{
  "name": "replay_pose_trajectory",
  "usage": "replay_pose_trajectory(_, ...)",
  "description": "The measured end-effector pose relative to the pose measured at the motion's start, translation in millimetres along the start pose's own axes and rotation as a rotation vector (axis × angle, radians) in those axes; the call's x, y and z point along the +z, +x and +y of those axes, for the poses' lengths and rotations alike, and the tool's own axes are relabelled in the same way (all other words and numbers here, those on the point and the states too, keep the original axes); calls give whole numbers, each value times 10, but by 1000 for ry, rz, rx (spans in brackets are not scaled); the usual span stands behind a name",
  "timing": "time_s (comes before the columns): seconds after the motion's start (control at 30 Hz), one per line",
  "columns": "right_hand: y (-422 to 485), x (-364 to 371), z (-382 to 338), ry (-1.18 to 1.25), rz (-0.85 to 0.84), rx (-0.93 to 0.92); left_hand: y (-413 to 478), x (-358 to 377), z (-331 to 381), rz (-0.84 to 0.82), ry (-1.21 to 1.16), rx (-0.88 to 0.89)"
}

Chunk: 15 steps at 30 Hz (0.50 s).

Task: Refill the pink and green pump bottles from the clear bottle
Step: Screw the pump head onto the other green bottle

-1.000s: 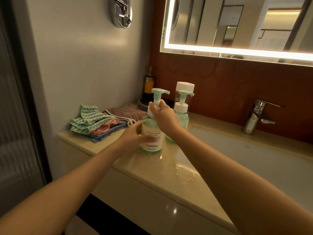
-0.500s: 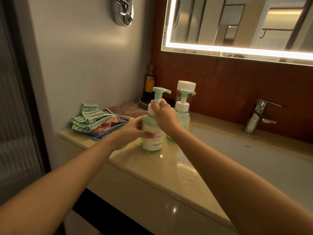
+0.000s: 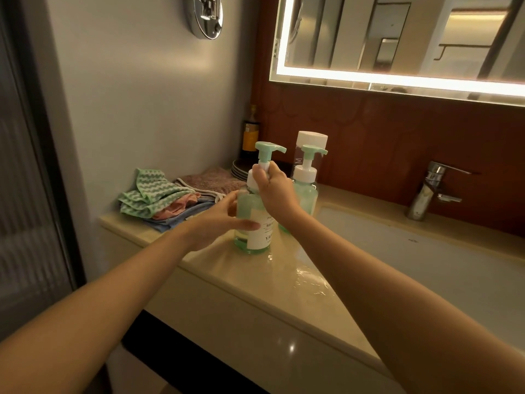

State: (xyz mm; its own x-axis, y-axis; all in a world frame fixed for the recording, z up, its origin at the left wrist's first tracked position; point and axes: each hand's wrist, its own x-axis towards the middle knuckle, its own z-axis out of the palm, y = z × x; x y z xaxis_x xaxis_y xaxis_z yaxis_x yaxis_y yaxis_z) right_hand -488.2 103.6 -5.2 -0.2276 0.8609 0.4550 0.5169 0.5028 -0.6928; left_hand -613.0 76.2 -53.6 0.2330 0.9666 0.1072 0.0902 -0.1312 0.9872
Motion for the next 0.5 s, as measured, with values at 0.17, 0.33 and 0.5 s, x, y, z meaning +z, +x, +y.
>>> replay_pose_trajectory(0.17, 2, -14, 7, 12, 7, 15, 32, 105, -15, 206, 221, 43)
replay_pose_trajectory(0.33, 8, -18, 31, 39, 14, 25, 91, 291, -25, 442, 368, 32)
replay_pose_trajectory(0.5, 10, -17, 35, 44, 8, 17, -5, -86, 17, -50, 91, -59)
